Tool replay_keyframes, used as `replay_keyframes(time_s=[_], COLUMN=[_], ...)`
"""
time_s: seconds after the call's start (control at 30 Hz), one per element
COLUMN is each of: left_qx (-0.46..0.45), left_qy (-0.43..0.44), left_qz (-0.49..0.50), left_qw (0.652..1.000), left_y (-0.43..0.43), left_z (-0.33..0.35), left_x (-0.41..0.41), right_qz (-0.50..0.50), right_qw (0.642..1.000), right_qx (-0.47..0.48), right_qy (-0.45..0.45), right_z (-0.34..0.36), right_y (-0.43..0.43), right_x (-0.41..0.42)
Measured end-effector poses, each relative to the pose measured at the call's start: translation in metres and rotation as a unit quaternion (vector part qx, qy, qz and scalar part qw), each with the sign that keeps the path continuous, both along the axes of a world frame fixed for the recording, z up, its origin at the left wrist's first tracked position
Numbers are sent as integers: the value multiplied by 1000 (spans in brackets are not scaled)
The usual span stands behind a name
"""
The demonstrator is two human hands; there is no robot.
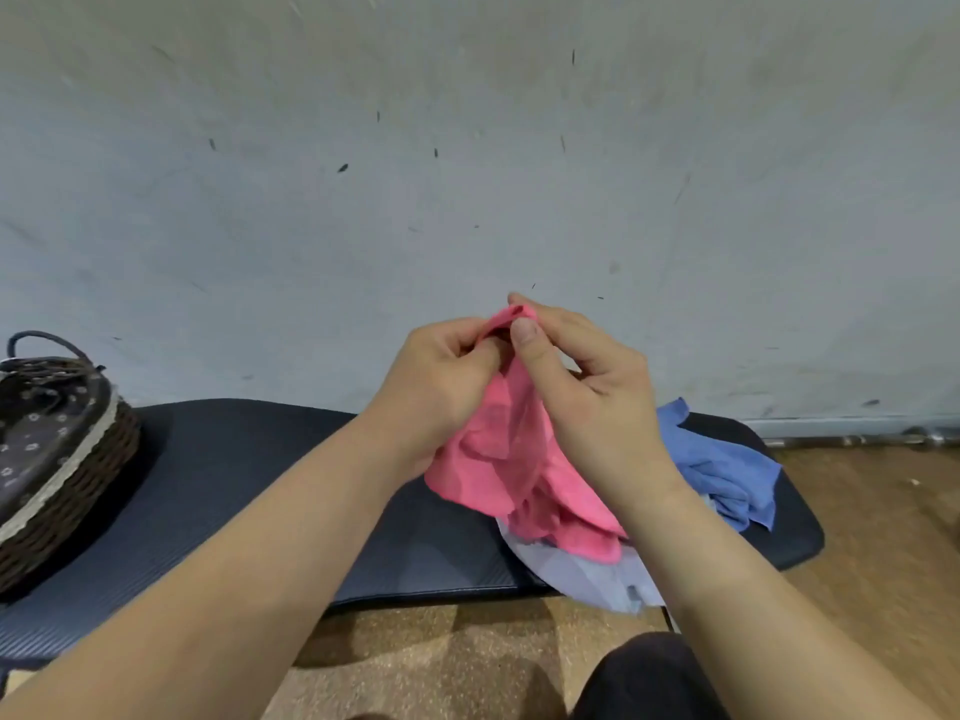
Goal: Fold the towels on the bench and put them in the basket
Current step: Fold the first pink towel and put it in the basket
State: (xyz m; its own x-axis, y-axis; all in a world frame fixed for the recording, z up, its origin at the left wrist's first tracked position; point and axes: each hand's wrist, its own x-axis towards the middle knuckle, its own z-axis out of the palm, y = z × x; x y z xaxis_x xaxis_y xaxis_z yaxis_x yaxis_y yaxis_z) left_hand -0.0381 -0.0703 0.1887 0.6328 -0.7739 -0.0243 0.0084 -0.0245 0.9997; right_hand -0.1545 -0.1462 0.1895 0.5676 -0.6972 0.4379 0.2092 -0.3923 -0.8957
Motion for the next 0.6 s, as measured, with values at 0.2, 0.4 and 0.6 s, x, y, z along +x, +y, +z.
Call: replay_keyframes(time_s=[0.2,0.4,0.6], left_qx=[-107,66,245], left_qy=[-124,-283,-254], left_qz=[321,255,116], left_qw=[933,922,929], left_y=[45,80,94], left_z=[43,-12,-121], left_x=[45,61,66], right_qz=[-112,8,-52], right_qw=[970,885,858], right_qx=[36,-13,-136], right_qy=[211,465,492], right_z=[-41,-131,-202], right_y=[-14,-12,-34], right_x=[16,19,17])
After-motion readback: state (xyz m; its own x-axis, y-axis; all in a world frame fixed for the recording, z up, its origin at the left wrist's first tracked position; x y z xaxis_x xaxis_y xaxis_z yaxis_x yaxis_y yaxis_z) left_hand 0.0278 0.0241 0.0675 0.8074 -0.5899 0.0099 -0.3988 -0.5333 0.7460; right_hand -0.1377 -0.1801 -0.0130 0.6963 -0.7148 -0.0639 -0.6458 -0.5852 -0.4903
